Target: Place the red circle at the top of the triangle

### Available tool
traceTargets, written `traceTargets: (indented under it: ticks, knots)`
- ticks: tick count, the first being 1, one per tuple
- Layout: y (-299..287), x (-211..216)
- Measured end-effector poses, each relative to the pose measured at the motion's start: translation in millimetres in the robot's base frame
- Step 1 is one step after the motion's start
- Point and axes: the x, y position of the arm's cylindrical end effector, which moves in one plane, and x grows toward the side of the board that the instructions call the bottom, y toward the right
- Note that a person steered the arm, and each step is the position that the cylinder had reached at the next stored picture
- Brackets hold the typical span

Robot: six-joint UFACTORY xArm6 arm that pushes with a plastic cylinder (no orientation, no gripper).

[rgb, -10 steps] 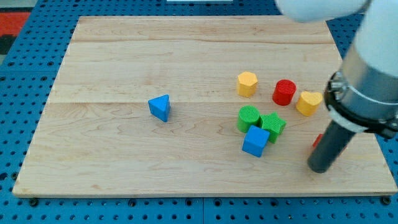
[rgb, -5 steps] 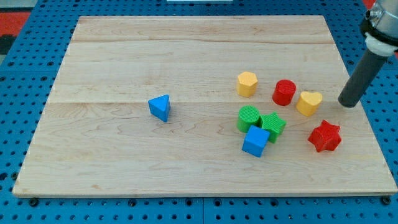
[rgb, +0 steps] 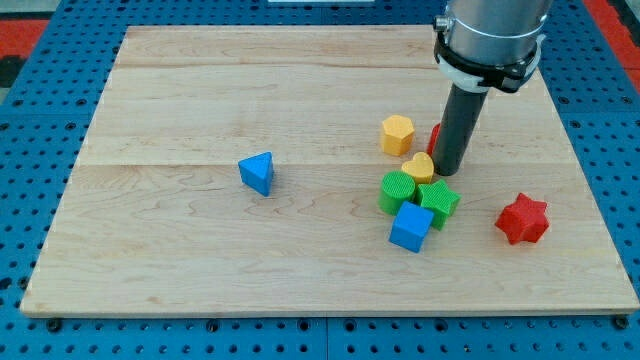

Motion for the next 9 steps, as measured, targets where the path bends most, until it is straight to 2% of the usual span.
traceTargets:
  ticks: [2, 3, 4, 5, 6, 7, 8, 9]
  knots:
    - [29, -27]
    - [61, -56]
    - [85, -61]
    - [67, -61]
    - [-4, -69]
    - [-109, -89]
    - [-130, -95]
    - [-96, -137]
